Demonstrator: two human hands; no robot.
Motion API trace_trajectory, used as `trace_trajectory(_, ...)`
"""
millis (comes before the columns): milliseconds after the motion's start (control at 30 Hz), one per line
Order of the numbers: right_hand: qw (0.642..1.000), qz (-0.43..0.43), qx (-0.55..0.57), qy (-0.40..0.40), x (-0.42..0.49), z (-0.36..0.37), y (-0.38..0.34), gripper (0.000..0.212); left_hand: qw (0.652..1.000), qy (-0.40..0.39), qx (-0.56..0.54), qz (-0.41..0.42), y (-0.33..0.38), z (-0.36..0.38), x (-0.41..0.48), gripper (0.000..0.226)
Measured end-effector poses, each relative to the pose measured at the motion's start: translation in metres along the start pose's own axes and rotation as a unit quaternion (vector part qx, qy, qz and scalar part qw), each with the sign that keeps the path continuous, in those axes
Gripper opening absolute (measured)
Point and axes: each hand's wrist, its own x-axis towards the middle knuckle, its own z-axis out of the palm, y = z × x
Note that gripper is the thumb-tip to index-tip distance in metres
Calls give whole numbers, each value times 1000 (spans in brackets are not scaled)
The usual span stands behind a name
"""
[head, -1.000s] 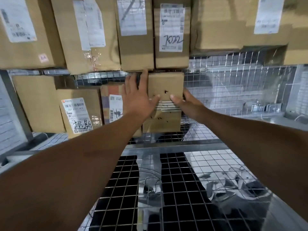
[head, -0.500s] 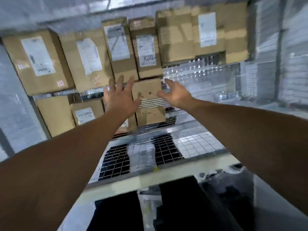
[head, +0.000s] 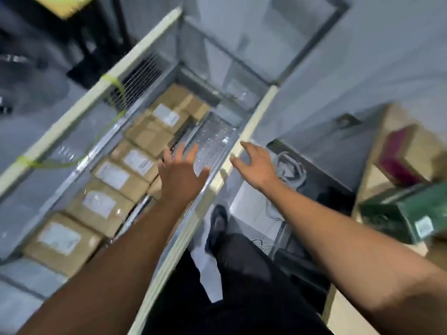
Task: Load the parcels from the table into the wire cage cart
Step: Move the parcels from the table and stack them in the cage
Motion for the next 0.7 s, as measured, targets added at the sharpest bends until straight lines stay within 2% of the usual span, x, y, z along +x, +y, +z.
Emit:
trace_trajectory(33, 999, 20, 22, 28, -21, -14, 16, 89, 1000, -1, -5, 26, 20, -3, -11, 77)
trace_trajectory(133, 988, 87, 70, 110, -91, -53, 65, 77, 994, -29, -31, 98, 82, -3, -45, 74)
trace_trajectory(200, 971, 134, 103, 171, -139, -73, 102, 79, 983, -57, -10, 176, 120, 9, -67, 76)
trace_trajectory(267, 949, 177, 125, 228, -184, -85, 138, 88, 964, -77, 18, 253, 156, 25, -85, 83)
trace_trajectory(333, 924, 215, 151, 278, -229, -92, 172, 82, 942, -97, 42, 317, 193, 44, -107, 89)
trace_trajectory(433, 877, 265, 198, 349, -298, -91, 214, 83, 912, -132, 51, 385, 245, 70, -152, 83)
trace_trajectory(500, 849, 290, 237, 374, -341, -87, 235, 89, 898, -144, 48, 412, 273, 86, -186, 80)
trace_trajectory(600, 817, 309, 282, 397, -399, -77, 259, 72, 889, -165, 30, 425, 303, 107, -236, 87)
trace_trajectory(700, 790, 316, 317, 418, -440, -65, 276, 66, 885, -173, 18, 432, 319, 122, -275, 89)
